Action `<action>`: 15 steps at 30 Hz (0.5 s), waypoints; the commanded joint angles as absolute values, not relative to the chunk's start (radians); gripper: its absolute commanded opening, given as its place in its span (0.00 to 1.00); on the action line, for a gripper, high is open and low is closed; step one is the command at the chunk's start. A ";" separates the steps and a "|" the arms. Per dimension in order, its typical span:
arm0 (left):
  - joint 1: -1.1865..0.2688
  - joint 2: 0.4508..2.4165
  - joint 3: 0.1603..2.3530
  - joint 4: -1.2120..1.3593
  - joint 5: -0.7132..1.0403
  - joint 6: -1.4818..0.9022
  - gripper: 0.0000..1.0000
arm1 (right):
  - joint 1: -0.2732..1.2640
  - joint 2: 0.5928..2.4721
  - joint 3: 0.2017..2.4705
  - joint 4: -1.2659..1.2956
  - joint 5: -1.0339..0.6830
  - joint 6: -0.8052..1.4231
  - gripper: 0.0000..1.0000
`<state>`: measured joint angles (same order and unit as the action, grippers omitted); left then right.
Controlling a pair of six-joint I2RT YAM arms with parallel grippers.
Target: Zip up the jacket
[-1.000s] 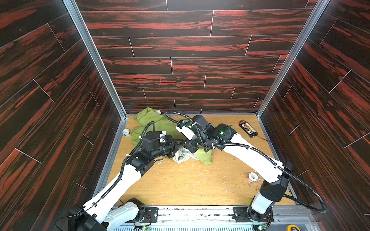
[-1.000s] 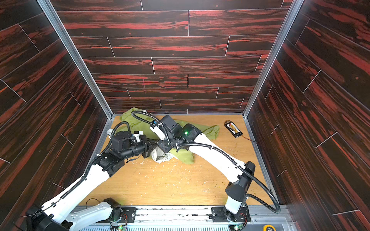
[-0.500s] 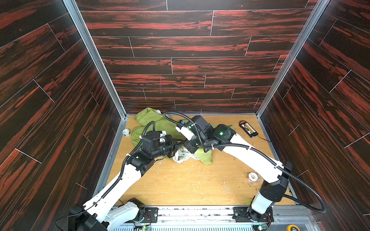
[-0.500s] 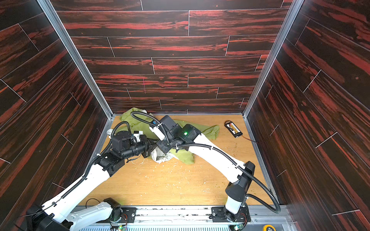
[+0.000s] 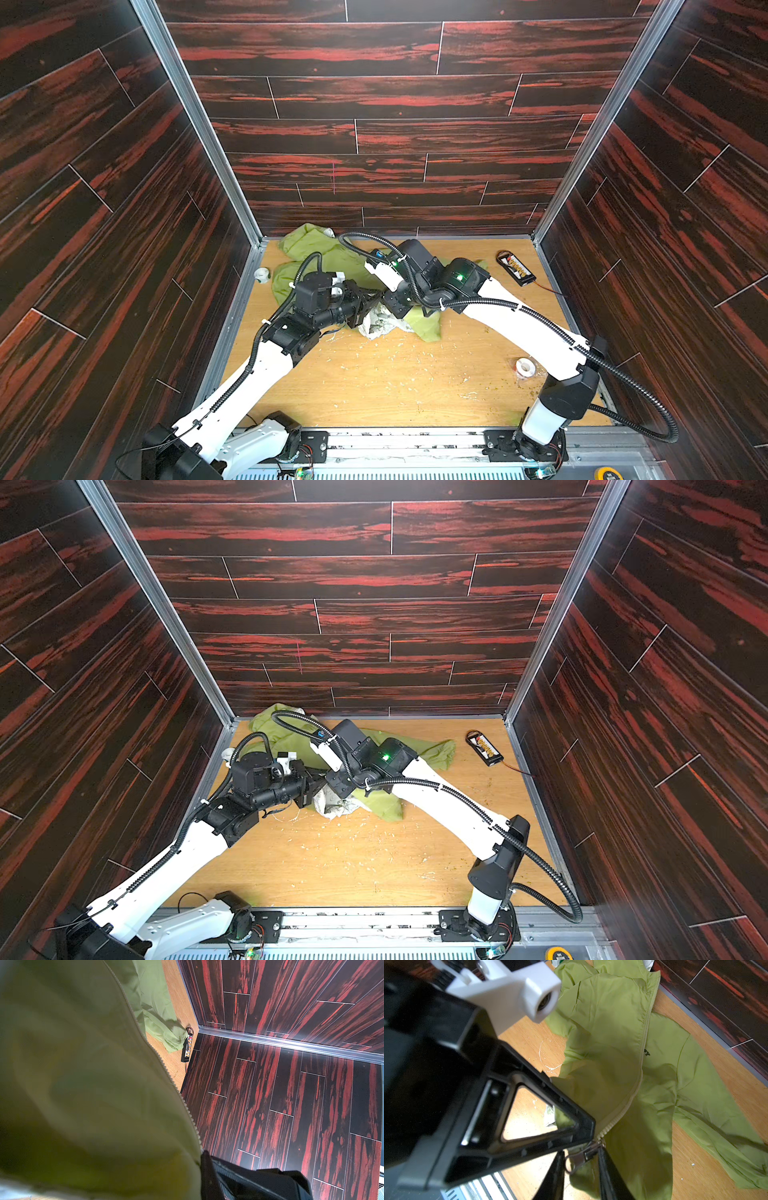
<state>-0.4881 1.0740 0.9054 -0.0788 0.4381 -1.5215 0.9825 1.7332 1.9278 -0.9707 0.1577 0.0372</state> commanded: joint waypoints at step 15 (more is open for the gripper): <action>-0.491 1.066 0.914 -0.037 0.478 -1.509 0.00 | 0.983 1.689 1.927 -0.943 0.134 0.046 0.25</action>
